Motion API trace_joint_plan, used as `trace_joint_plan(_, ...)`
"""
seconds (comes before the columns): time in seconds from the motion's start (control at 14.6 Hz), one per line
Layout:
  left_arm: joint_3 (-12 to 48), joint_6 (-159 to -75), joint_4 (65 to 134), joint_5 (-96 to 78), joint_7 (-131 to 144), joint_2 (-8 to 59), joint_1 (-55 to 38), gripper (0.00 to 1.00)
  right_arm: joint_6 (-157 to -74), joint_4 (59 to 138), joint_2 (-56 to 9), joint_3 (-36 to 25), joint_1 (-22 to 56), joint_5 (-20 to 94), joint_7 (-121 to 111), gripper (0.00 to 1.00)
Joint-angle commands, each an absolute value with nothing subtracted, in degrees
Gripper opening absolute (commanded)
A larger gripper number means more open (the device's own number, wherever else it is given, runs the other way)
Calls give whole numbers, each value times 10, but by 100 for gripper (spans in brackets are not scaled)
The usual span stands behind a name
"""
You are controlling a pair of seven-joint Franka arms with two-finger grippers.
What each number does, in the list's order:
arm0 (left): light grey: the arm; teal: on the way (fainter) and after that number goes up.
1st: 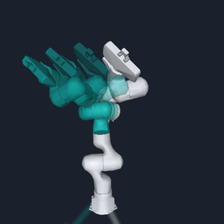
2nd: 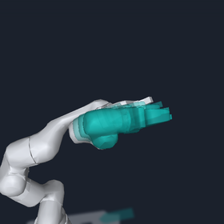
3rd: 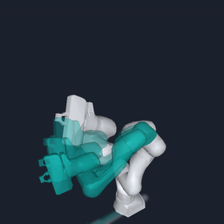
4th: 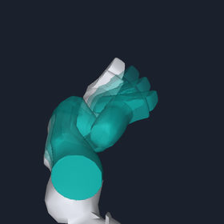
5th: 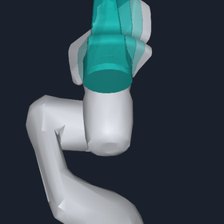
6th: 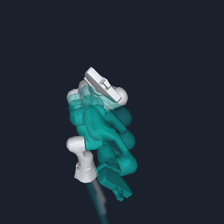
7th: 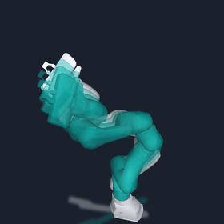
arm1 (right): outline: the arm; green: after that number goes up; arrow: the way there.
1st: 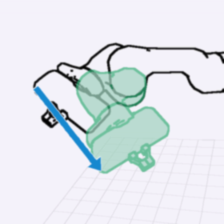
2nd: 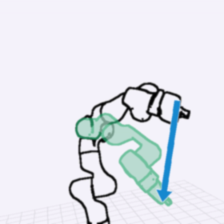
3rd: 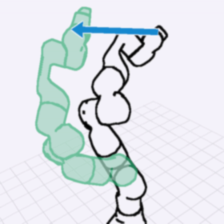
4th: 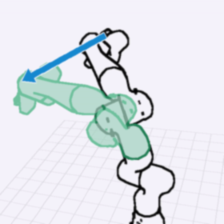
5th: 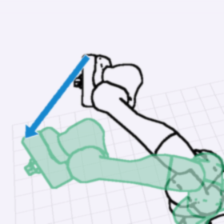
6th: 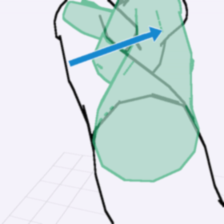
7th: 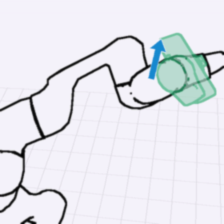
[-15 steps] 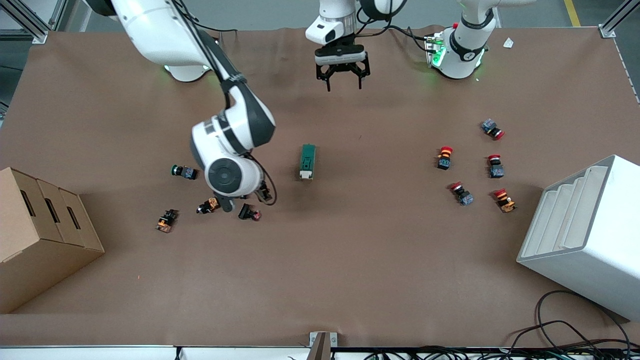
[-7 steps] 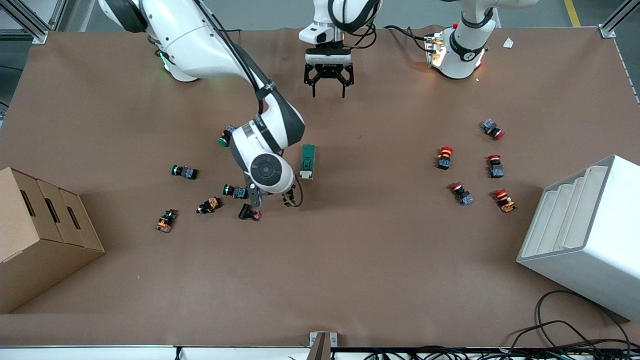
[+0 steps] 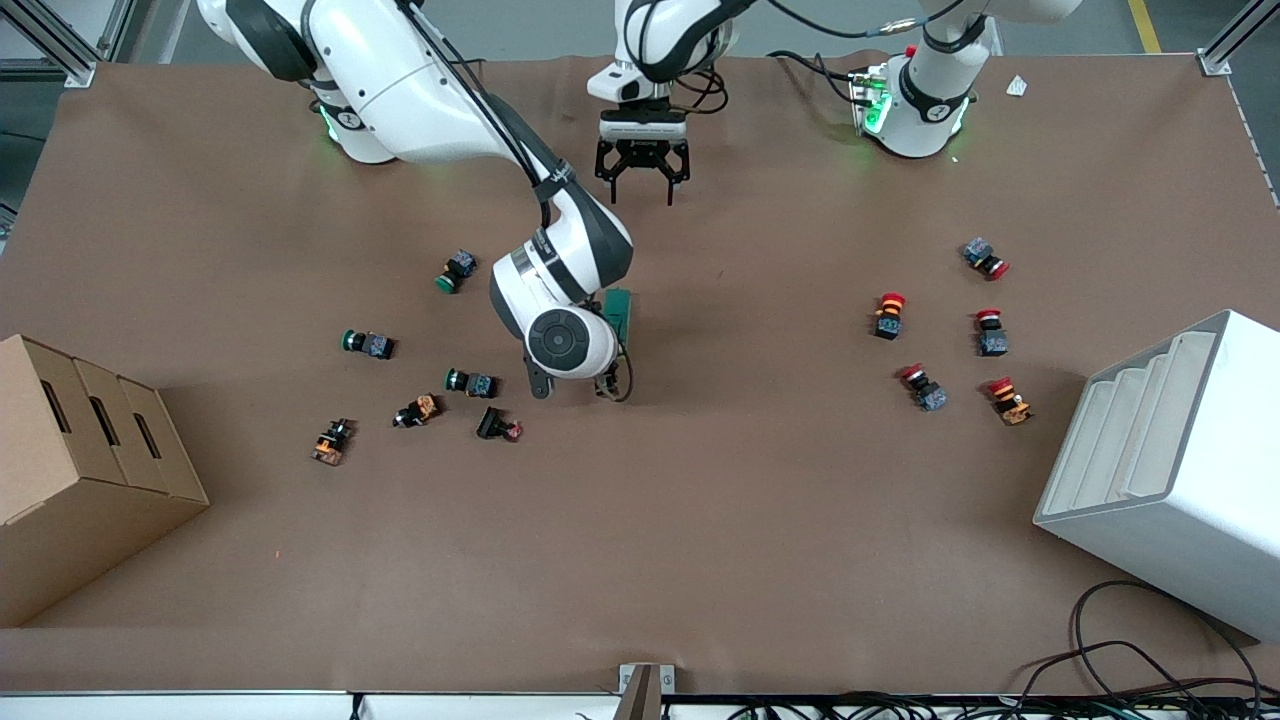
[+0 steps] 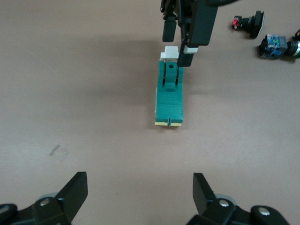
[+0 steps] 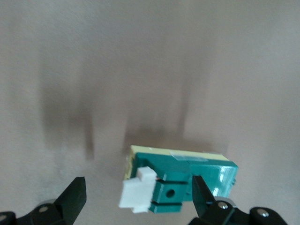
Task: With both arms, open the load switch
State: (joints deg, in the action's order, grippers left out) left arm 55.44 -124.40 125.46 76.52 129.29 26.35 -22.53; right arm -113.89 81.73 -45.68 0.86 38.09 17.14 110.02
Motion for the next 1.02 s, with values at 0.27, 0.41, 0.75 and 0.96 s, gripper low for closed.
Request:
trace_joint_plan(0.27,454,-1162,1170,813,1347,341,-354,99,-1072,805,-460,16,388,185,1114,100)
trace_joint_plan(0.41,450,-1144,1171,863,1400,363,-362,99,-1061,804,-460,16,389,185,1114,100)
trace_joint_plan(0.75,449,-1086,1169,946,1445,410,-376,99,-992,774,-457,17,388,185,1113,100)
trace_joint_plan(0.96,423,-1080,1168,969,1449,415,-401,99,-954,761,-456,17,388,185,1112,100)
